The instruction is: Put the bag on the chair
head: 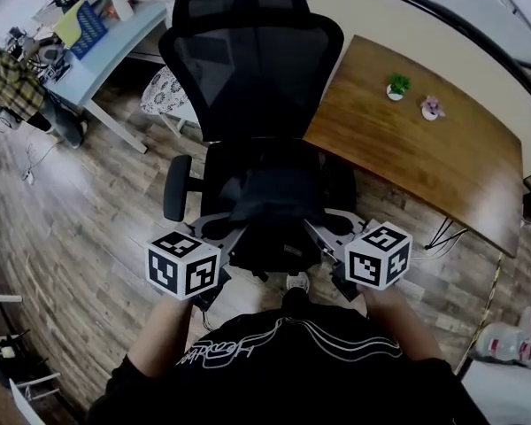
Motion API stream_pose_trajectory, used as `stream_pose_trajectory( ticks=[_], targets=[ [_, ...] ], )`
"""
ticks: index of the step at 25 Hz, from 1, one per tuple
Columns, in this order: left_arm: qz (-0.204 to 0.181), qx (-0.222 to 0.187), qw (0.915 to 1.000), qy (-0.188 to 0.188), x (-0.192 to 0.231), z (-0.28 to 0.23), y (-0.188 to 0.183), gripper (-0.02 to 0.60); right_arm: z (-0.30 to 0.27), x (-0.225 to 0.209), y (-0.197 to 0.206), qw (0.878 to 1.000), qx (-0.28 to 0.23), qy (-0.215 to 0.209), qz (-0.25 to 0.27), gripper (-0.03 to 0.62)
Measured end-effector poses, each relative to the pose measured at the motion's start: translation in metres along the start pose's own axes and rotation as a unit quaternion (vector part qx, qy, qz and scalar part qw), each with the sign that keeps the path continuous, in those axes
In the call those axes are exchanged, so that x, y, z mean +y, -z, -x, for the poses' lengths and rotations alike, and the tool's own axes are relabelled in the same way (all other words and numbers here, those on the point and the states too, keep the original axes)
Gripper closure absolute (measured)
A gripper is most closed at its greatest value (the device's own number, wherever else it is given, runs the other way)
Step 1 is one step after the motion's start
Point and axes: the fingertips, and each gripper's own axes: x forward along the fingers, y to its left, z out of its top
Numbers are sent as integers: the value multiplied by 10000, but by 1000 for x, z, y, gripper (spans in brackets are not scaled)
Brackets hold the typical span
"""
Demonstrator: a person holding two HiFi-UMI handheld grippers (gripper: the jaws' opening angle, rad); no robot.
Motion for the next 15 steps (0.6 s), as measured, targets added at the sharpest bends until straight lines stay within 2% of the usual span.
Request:
stream_pose_trajectory(
  ticks=[6,15],
  targets=[
    [271,-227,9988,-333,26,-32,-31,546,-23,-39,-32,9984,232,-199,472,583],
    [279,-387,9977,-471,72,-41,-69,546,-68,-59,-76,9976,325,-163,592,583]
  ],
)
